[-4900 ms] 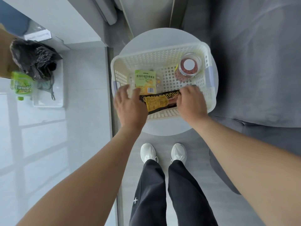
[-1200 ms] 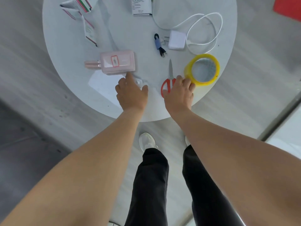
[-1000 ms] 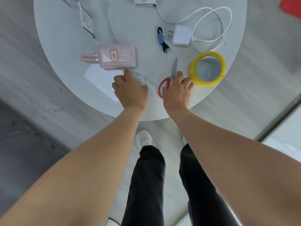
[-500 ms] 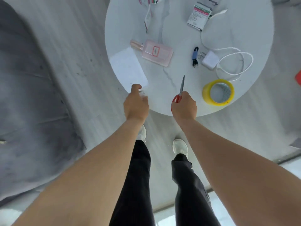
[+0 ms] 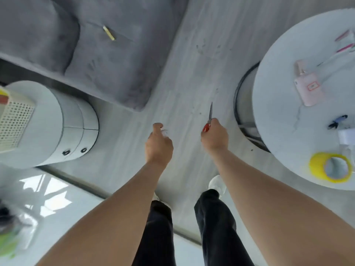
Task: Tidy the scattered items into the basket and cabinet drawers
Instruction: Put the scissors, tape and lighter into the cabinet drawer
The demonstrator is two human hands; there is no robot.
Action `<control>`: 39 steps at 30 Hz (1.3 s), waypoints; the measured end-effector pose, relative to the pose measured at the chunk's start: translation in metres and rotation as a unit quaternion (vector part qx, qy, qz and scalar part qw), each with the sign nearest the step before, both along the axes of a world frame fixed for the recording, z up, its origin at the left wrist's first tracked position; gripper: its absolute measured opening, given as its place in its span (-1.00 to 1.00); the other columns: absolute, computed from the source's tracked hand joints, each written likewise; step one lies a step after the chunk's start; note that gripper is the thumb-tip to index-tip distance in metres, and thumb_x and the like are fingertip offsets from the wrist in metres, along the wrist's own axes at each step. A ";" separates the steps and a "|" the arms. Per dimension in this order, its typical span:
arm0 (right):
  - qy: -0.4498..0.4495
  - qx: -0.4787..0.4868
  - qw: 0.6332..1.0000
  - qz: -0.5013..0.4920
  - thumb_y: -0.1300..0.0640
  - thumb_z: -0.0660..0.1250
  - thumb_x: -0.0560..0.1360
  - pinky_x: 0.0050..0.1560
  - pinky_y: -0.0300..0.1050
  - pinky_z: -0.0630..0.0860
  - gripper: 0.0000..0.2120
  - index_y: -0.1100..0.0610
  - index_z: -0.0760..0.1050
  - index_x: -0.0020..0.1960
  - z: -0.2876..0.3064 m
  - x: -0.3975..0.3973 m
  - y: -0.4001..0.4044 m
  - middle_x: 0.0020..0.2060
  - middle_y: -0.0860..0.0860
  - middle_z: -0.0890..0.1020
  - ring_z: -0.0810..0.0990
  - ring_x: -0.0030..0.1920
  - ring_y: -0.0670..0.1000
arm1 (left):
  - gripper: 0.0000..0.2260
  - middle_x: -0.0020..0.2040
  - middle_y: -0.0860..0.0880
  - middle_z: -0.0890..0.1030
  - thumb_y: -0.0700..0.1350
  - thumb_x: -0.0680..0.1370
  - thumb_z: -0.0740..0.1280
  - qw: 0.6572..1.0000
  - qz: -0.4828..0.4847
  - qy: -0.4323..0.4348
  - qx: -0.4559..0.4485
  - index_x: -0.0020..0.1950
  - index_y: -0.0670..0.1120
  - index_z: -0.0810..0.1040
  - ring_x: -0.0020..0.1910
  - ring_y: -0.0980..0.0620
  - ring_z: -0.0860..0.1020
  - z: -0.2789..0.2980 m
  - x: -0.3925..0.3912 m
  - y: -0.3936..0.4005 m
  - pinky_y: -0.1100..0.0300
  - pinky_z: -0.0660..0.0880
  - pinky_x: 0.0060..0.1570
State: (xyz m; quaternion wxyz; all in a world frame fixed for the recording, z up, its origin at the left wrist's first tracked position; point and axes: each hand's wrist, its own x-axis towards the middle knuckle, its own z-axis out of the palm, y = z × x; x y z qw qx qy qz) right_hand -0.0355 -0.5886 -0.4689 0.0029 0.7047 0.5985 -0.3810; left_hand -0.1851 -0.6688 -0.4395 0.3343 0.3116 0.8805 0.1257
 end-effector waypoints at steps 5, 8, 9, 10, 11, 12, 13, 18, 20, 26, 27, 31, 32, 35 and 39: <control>0.010 0.001 0.993 0.116 0.25 0.18 0.48 -0.31 -0.13 0.34 -0.92 0.16 0.43 -0.16 -0.011 -0.130 -0.063 -0.31 0.03 0.57 0.51 -0.27 0.11 | -0.61 0.10 -0.18 0.60 -0.23 0.54 0.22 0.991 0.133 0.000 -0.005 0.36 -0.05 0.34 -0.12 -0.14 0.50 -0.005 -0.113 -0.090 0.09 0.44 -0.22; 0.007 0.000 0.986 0.165 0.23 0.18 0.49 -0.35 -0.10 0.32 -0.89 0.17 0.44 -0.19 -0.013 -0.199 -0.104 -0.39 -0.01 0.51 0.48 -0.31 0.13 | -0.69 0.04 -0.12 0.63 -0.20 0.51 0.27 0.981 0.194 -0.013 -0.001 0.26 -0.08 0.44 -0.10 -0.16 0.57 -0.006 -0.172 -0.144 0.07 0.52 -0.18; 0.010 -0.006 0.983 0.181 0.22 0.19 0.49 -0.34 -0.11 0.31 -0.87 0.16 0.44 -0.21 -0.012 -0.222 -0.116 -0.39 -0.01 0.51 0.48 -0.30 0.14 | -0.71 0.02 -0.09 0.63 -0.20 0.51 0.28 0.978 0.208 -0.012 0.002 0.23 -0.08 0.46 -0.10 -0.14 0.57 -0.006 -0.190 -0.160 0.10 0.50 -0.18; 0.016 -0.009 0.979 0.203 0.20 0.19 0.49 -0.33 -0.12 0.32 -0.86 0.15 0.45 -0.23 -0.015 -0.249 -0.130 -0.37 0.01 0.55 0.51 -0.28 0.15 | -0.73 0.00 -0.07 0.64 -0.19 0.50 0.29 0.974 0.228 -0.013 0.007 0.21 -0.08 0.49 -0.10 -0.12 0.57 -0.007 -0.213 -0.177 0.13 0.48 -0.17; 0.023 -0.017 0.975 0.220 0.20 0.19 0.48 -0.33 -0.13 0.33 -0.85 0.17 0.47 -0.24 -0.017 -0.273 -0.143 -0.35 0.03 0.58 0.55 -0.26 0.16 | -0.74 -0.01 -0.06 0.64 -0.20 0.50 0.29 0.969 0.247 -0.014 0.013 0.19 -0.08 0.50 -0.09 -0.12 0.57 -0.009 -0.234 -0.192 0.13 0.49 -0.16; 0.030 -0.025 0.971 0.235 0.20 0.19 0.46 -0.35 -0.13 0.33 -0.85 0.18 0.49 -0.24 -0.021 -0.297 -0.155 -0.35 0.04 0.59 0.56 -0.25 0.16 | -0.74 -0.03 -0.05 0.64 -0.20 0.49 0.30 0.963 0.267 -0.017 0.021 0.17 -0.08 0.51 -0.09 -0.12 0.58 -0.013 -0.254 -0.207 0.11 0.51 -0.15; 0.035 -0.032 0.968 0.248 0.21 0.19 0.45 -0.37 -0.14 0.33 -0.84 0.19 0.50 -0.25 -0.026 -0.319 -0.166 -0.35 0.04 0.59 0.56 -0.26 0.16 | -0.75 -0.04 -0.05 0.64 -0.20 0.48 0.30 0.956 0.290 -0.024 0.026 0.16 -0.08 0.52 -0.10 -0.13 0.59 -0.018 -0.272 -0.219 0.10 0.53 -0.15; 0.037 -0.058 0.951 0.303 0.16 0.23 0.52 -0.32 -0.15 0.30 -0.68 0.17 0.33 -0.40 -0.059 -0.396 -0.207 -0.47 0.02 0.45 0.46 -0.31 0.15 | -0.75 -0.15 0.03 0.61 -0.14 0.41 0.31 0.894 0.440 -0.065 0.049 0.08 -0.02 0.54 -0.13 -0.13 0.64 -0.056 -0.329 -0.264 -0.07 0.63 -0.11; 0.033 -0.071 0.937 0.340 0.16 0.24 0.51 -0.35 -0.14 0.29 -0.67 0.17 0.30 -0.40 -0.077 -0.419 -0.218 -0.49 0.01 0.43 0.44 -0.32 0.15 | -0.75 -0.16 0.05 0.60 -0.11 0.37 0.32 0.867 0.488 -0.069 0.070 0.04 -0.02 0.55 -0.13 -0.12 0.64 -0.078 -0.344 -0.278 -0.11 0.64 -0.11; 0.062 -0.066 0.926 0.368 0.19 0.27 0.52 -0.39 -0.11 0.29 -0.62 0.11 0.24 -0.44 -0.152 -0.477 -0.226 -0.51 -0.02 0.39 0.39 -0.39 0.09 | -0.82 -0.20 0.05 0.55 -0.29 0.47 0.33 0.752 0.629 -0.111 0.162 0.03 -0.11 0.55 -0.28 0.03 0.56 -0.152 -0.373 -0.293 -0.08 0.65 -0.04; 0.074 -0.067 0.927 0.360 0.18 0.28 0.51 -0.35 -0.10 0.35 -0.62 0.11 0.24 -0.44 -0.170 -0.485 -0.230 -0.50 -0.02 0.39 0.39 -0.38 0.10 | -0.83 -0.20 0.04 0.55 -0.30 0.47 0.32 0.736 0.643 -0.121 0.174 0.02 -0.11 0.55 -0.26 0.03 0.56 -0.169 -0.376 -0.297 -0.07 0.65 -0.03; 0.099 -0.080 0.911 0.393 0.17 0.31 0.49 -0.32 -0.12 0.31 -0.69 0.10 0.29 -0.37 -0.218 -0.507 -0.242 -0.47 -0.02 0.41 0.39 -0.36 0.08 | -0.81 -0.14 0.00 0.55 -0.33 0.48 0.35 0.695 0.665 -0.167 0.219 0.05 -0.11 0.55 -0.17 -0.01 0.57 -0.219 -0.391 -0.307 -0.01 0.65 -0.04; 0.099 -0.082 0.902 0.413 0.17 0.32 0.49 -0.32 -0.12 0.30 -0.71 0.10 0.31 -0.37 -0.227 -0.516 -0.243 -0.46 -0.02 0.43 0.40 -0.36 0.07 | -0.80 -0.10 -0.02 0.56 -0.33 0.48 0.37 0.689 0.664 -0.179 0.227 0.06 -0.12 0.56 -0.14 -0.03 0.58 -0.232 -0.399 -0.309 0.01 0.66 -0.06; 0.120 -0.072 0.867 0.478 0.17 0.36 0.47 -0.28 -0.11 0.34 -0.79 0.12 0.41 -0.31 -0.254 -0.546 -0.234 -0.41 -0.01 0.48 0.45 -0.30 0.07 | -0.81 0.00 -0.15 0.62 -0.29 0.49 0.43 0.683 0.655 -0.201 0.254 0.09 -0.18 0.57 -0.08 -0.08 0.62 -0.266 -0.429 -0.319 0.02 0.66 -0.06; 0.124 -0.033 0.790 0.600 0.13 0.40 0.47 -0.23 -0.05 0.42 -0.82 0.27 0.56 -0.10 -0.287 -0.592 -0.208 -0.30 0.12 0.58 0.50 -0.25 0.11 | -0.78 0.01 -0.13 0.66 -0.22 0.50 0.45 0.725 0.595 -0.189 0.292 0.13 -0.20 0.61 -0.04 -0.05 0.64 -0.305 -0.472 -0.338 0.02 0.65 -0.02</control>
